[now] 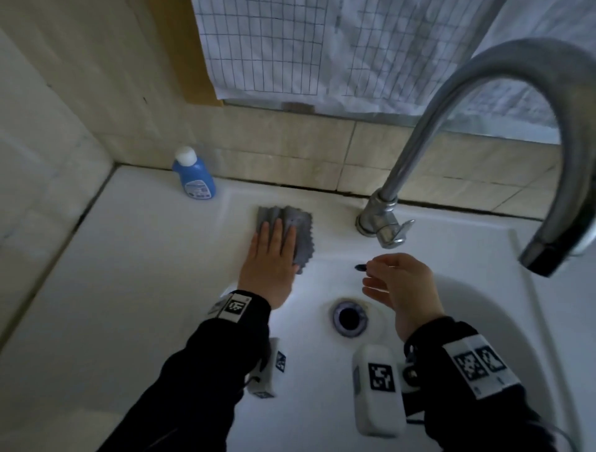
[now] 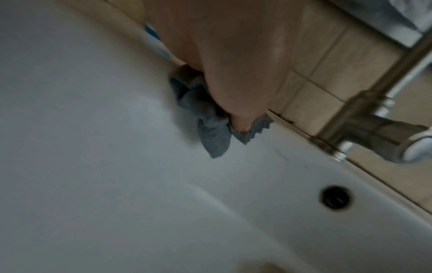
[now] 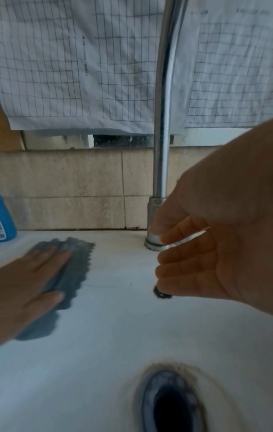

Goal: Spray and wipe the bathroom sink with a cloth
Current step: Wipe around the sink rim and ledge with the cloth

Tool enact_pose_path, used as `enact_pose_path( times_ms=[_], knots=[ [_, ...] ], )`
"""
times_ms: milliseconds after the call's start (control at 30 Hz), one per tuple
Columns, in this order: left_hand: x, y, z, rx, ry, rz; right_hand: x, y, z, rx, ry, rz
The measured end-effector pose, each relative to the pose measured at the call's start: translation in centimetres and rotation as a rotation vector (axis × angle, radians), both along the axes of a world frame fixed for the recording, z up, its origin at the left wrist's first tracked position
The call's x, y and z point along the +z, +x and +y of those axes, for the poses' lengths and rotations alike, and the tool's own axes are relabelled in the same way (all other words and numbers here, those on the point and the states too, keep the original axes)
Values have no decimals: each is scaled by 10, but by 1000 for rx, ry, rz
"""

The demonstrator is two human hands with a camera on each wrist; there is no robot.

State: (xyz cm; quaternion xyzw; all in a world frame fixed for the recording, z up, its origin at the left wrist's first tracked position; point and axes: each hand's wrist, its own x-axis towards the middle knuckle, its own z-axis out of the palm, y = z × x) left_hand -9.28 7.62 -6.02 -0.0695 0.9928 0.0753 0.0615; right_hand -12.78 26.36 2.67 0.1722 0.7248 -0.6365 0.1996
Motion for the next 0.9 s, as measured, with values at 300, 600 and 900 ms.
enact_pose_path(
  times_ms=[300,600,900],
  knots=[
    [1,74,-48,225,-81,-69,-1,15,33,-5,-7,-15],
    [3,68,-20,283,-40,-51,4,17,80,-102,-57,-15],
    [-5,-15,86,-87,-56,-55,6,13,139,-217,-64,12]
  ],
)
